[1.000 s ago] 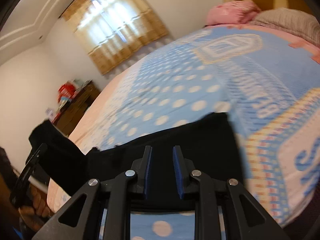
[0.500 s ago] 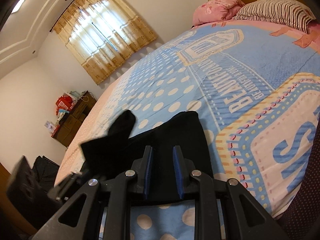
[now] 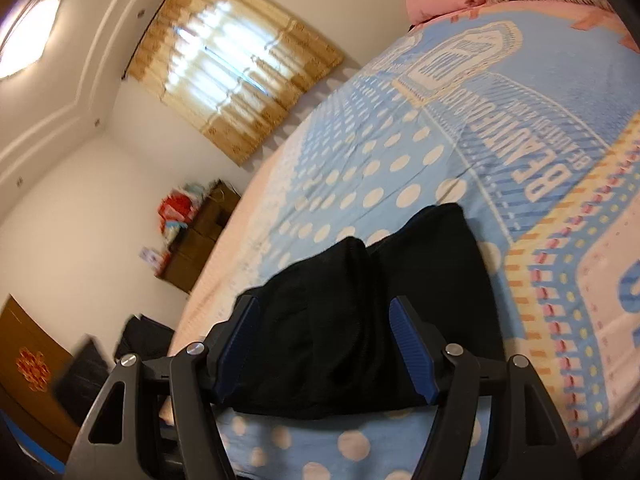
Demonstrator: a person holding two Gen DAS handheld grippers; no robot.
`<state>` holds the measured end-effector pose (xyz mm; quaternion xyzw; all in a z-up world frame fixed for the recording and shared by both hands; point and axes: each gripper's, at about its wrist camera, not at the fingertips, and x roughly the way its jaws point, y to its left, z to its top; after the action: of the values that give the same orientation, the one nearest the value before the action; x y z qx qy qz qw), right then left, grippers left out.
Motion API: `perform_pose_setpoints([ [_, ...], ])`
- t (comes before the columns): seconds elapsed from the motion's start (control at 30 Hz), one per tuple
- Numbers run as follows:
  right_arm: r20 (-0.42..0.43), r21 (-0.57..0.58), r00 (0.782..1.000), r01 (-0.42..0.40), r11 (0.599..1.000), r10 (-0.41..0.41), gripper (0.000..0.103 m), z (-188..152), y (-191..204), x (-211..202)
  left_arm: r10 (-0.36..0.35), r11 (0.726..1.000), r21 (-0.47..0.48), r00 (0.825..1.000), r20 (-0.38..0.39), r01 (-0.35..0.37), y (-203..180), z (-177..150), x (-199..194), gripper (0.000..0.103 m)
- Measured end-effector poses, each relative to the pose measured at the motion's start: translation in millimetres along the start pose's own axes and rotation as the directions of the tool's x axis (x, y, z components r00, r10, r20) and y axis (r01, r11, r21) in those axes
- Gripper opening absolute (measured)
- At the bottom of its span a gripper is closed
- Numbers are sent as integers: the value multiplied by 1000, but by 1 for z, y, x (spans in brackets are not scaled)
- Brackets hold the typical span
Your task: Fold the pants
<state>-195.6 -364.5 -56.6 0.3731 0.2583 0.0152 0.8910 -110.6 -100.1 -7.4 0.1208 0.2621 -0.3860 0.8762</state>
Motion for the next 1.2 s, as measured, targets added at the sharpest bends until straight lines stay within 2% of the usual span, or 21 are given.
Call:
perform_pose_setpoints([
  [0.1,-42,-39,997,69,997,-71,69,-7,2,25,143,987,-70,990,17,-141,35,0,-15,92],
  [0.2,-92,-95,988,118,988,-127,69,-22,8,47,271,956,-116,963,0,-269,65,-6,-19,92],
  [0.27,-79,-191,978,174,966,-192,69,-34,22,51,326,933,-151,945,-31,-326,85,-11,-19,92],
  [0.33,-88,-274,966,211,938,-243,57,-42,32,57,350,914,-199,935,-57,-354,102,-16,-18,92],
  [0.37,-95,-291,962,218,932,-255,44,-44,34,59,356,905,-224,932,-68,-362,108,-18,-17,92],
  [0.4,-106,-296,962,210,932,-250,35,-46,33,60,358,896,-252,931,-78,-366,114,-20,-17,92],
  [0.5,-123,-317,963,190,929,-239,26,-45,36,60,350,875,-318,931,-101,-364,127,-24,-20,92],
  [0.6,-105,-395,958,205,895,-266,24,-42,51,56,373,860,-333,922,-106,-386,131,-25,-22,92],
  [0.67,-63,-469,963,203,859,-261,24,-34,65,40,386,856,-331,917,-103,-398,134,-26,-24,92],
  [0.77,-30,-522,961,219,824,-274,24,-21,71,20,389,855,-328,915,-104,-401,136,-24,-21,92],
  [0.87,-13,-552,948,260,793,-319,24,-9,61,8,373,861,-327,921,-114,-389,133,-23,-14,92],
  [0.93,-48,-543,939,262,798,-340,24,-7,47,11,352,870,-323,928,-123,-373,127,-22,-7,92],
  [1.03,-74,-511,907,322,797,-414,24,-16,13,26,321,890,-297,938,-131,-346,111,-21,4,92],
  [1.07,-73,-494,909,324,807,-409,25,-20,6,28,314,897,-284,940,-133,-339,106,-21,7,92],
  [1.13,-43,-433,930,312,846,-365,27,-19,-2,23,305,909,-250,941,-148,-334,94,-23,17,92],
  [1.2,-42,-404,936,304,863,-349,31,-19,-5,22,297,914,-228,937,-184,-335,86,-28,29,92],
])
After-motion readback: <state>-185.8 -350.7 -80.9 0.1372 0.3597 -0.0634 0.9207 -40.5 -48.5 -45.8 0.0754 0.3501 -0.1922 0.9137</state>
